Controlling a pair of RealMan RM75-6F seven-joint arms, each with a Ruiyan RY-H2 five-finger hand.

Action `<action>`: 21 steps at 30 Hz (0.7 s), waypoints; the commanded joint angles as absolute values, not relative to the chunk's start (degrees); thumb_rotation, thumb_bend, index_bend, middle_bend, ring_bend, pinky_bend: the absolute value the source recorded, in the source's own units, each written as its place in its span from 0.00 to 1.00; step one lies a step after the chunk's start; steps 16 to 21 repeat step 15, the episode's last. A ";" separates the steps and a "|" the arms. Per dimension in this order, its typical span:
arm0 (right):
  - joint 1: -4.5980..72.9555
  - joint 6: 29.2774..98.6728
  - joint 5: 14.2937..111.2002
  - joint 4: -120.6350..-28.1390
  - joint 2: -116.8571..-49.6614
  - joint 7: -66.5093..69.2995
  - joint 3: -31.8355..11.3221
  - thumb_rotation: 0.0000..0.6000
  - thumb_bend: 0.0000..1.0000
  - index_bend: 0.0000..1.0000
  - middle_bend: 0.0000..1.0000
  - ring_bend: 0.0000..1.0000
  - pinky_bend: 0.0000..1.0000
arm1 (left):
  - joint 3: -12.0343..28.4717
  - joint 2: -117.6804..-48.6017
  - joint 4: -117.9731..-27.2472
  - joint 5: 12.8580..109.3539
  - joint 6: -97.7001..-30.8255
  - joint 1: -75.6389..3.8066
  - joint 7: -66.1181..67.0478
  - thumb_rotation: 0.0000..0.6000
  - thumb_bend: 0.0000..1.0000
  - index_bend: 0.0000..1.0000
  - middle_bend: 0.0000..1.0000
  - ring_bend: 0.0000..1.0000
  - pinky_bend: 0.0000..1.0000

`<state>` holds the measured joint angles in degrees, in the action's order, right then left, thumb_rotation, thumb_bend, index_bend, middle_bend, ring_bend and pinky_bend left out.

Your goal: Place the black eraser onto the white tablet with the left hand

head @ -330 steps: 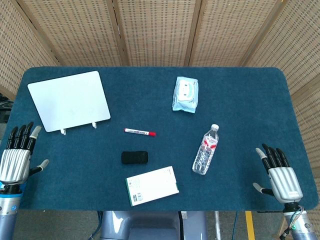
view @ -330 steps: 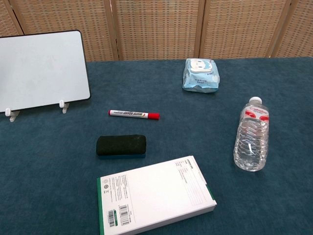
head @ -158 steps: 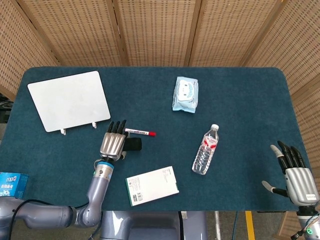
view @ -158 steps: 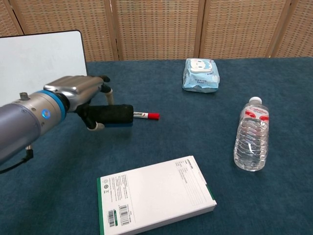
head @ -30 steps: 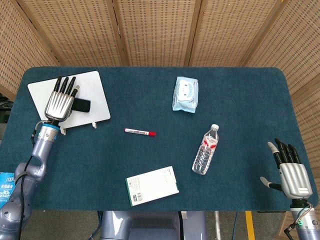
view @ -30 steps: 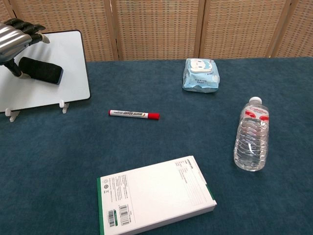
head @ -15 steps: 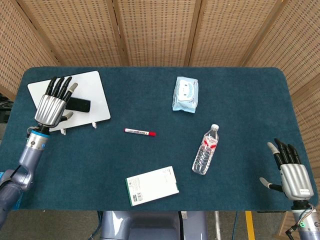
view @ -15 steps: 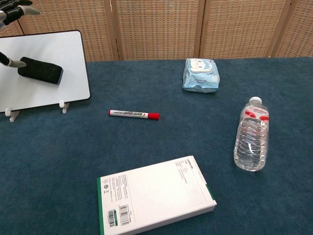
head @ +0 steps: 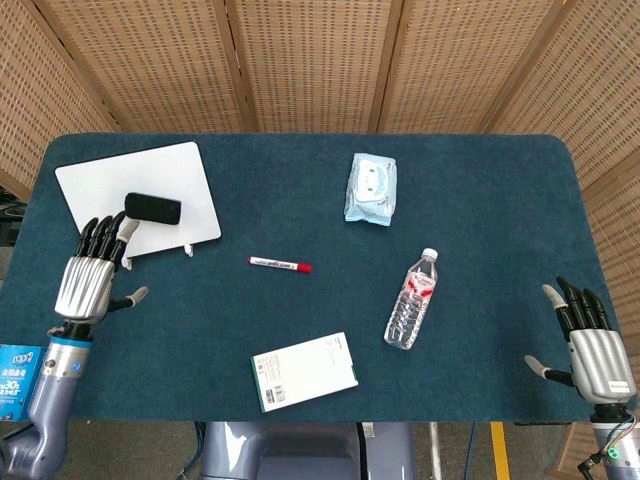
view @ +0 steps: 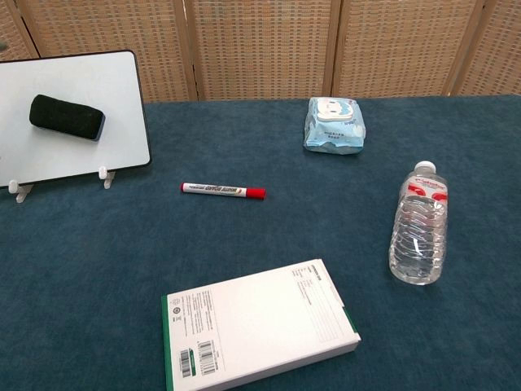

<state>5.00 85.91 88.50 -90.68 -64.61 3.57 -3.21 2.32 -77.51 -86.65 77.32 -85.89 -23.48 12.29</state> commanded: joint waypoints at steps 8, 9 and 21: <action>5.41 85.08 88.65 -90.75 -64.88 2.78 -3.03 1.00 0.05 0.03 0.00 0.00 0.00 | 0.11 -73.56 -92.74 76.34 -89.46 -17.02 17.16 1.00 0.00 0.00 0.00 0.00 0.00; 5.46 84.93 88.65 -90.71 -64.94 2.59 -2.98 1.00 0.05 0.03 0.00 0.00 0.00 | 0.13 -73.60 -92.47 76.39 -89.28 -16.95 17.24 1.00 0.00 0.00 0.00 0.00 0.00; 5.65 84.41 88.46 -90.73 -65.25 1.69 -2.91 1.00 0.05 0.03 0.00 0.00 0.00 | 0.65 -73.95 -91.83 77.04 -89.09 -16.40 16.76 1.00 0.00 0.00 0.00 0.00 0.00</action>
